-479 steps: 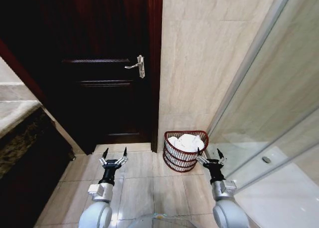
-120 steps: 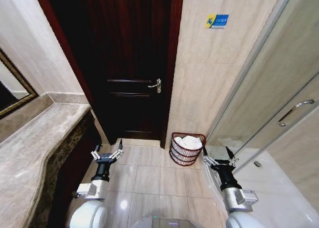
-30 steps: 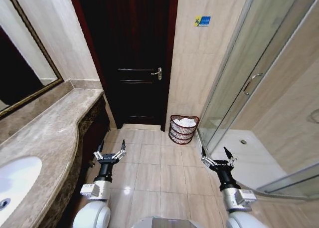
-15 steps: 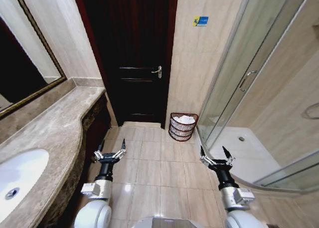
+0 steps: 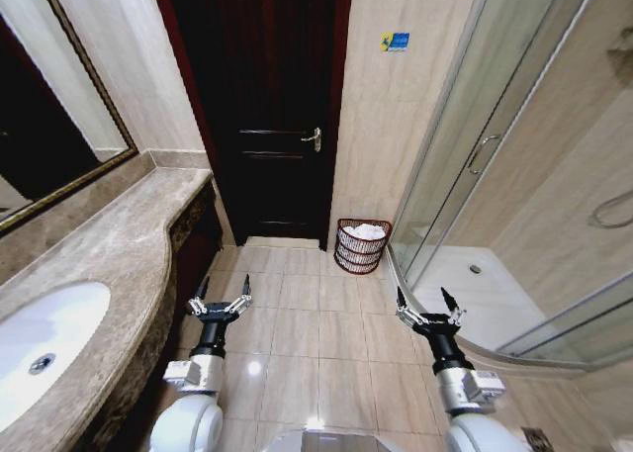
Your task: Discard the used towel into the hamper.
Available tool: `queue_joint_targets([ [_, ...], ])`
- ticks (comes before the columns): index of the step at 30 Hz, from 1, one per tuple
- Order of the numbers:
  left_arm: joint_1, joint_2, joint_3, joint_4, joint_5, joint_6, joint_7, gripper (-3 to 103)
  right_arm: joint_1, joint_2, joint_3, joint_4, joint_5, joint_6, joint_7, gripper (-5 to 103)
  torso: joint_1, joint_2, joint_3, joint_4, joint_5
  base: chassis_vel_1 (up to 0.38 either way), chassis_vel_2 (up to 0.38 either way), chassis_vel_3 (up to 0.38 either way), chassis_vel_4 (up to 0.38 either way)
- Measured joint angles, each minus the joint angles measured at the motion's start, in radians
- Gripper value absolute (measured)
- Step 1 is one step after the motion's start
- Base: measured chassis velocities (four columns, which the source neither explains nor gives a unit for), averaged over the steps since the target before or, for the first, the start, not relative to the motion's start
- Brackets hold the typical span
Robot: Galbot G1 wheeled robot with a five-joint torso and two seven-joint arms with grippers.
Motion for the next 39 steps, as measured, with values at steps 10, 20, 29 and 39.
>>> queue_joint_targets([
  [10, -0.004, 0.007, -0.004, 0.007, -0.003, 0.006, 0.000, 100, -0.005, 0.003, 0.000, 0.004, -0.004, 0.008, -0.002, 100, 0.000, 0.000, 0.000, 0.0000, 0.0000, 0.081, -0.078, -0.078, 0.072],
  [20, 0.001, 0.007, -0.003, -0.011, -0.003, 0.005, 0.000, 100, -0.025, 0.005, 0.003, 0.018, -0.010, 0.041, -0.004, 100, 0.000, 0.000, 0.000, 0.0000, 0.0000, 0.007, -0.012, -0.006, 0.009],
  [29, 0.006, 0.007, -0.002, -0.028, -0.007, 0.009, -0.001, 100, -0.020, 0.006, 0.006, 0.029, -0.013, 0.028, 0.001, 100, 0.000, 0.000, 0.000, 0.0000, 0.0000, 0.000, 0.000, 0.000, 0.000],
  [39, 0.014, 0.010, -0.005, -0.055, 0.001, 0.042, -0.004, 100, -0.021, 0.008, 0.005, 0.041, -0.037, 0.009, 0.003, 100, 0.000, 0.000, 0.000, 0.0000, 0.0000, 0.000, 0.000, 0.000, 0.000],
])
